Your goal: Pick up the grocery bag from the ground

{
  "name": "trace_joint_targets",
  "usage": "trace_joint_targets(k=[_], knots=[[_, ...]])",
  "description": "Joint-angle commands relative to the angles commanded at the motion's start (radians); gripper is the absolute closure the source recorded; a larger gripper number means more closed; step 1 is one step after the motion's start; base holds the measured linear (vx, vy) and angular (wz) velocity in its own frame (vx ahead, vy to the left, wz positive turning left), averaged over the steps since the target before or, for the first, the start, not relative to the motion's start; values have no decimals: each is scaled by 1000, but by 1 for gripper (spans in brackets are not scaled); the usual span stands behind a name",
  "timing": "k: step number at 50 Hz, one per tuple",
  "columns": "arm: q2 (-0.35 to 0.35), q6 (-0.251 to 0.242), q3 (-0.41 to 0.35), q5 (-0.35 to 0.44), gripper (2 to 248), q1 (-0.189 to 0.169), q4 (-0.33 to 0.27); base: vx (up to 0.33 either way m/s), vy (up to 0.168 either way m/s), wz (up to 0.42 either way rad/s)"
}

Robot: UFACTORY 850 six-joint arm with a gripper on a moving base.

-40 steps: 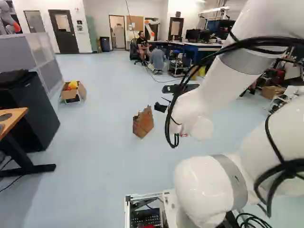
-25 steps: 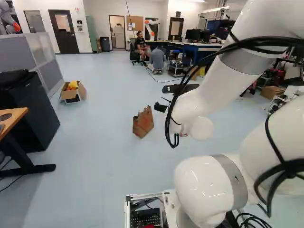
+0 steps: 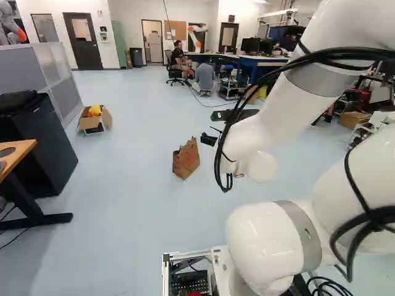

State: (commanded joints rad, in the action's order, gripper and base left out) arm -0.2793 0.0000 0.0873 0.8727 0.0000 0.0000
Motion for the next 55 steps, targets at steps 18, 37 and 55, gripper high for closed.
trace_joint_targets(k=[18,37,55], knots=[[0,0,0,0,3,0,0,0,0,0],[0,0,0,0,3,0,0,0,0,0],[0,0,0,0,3,0,0,0,0,0]])
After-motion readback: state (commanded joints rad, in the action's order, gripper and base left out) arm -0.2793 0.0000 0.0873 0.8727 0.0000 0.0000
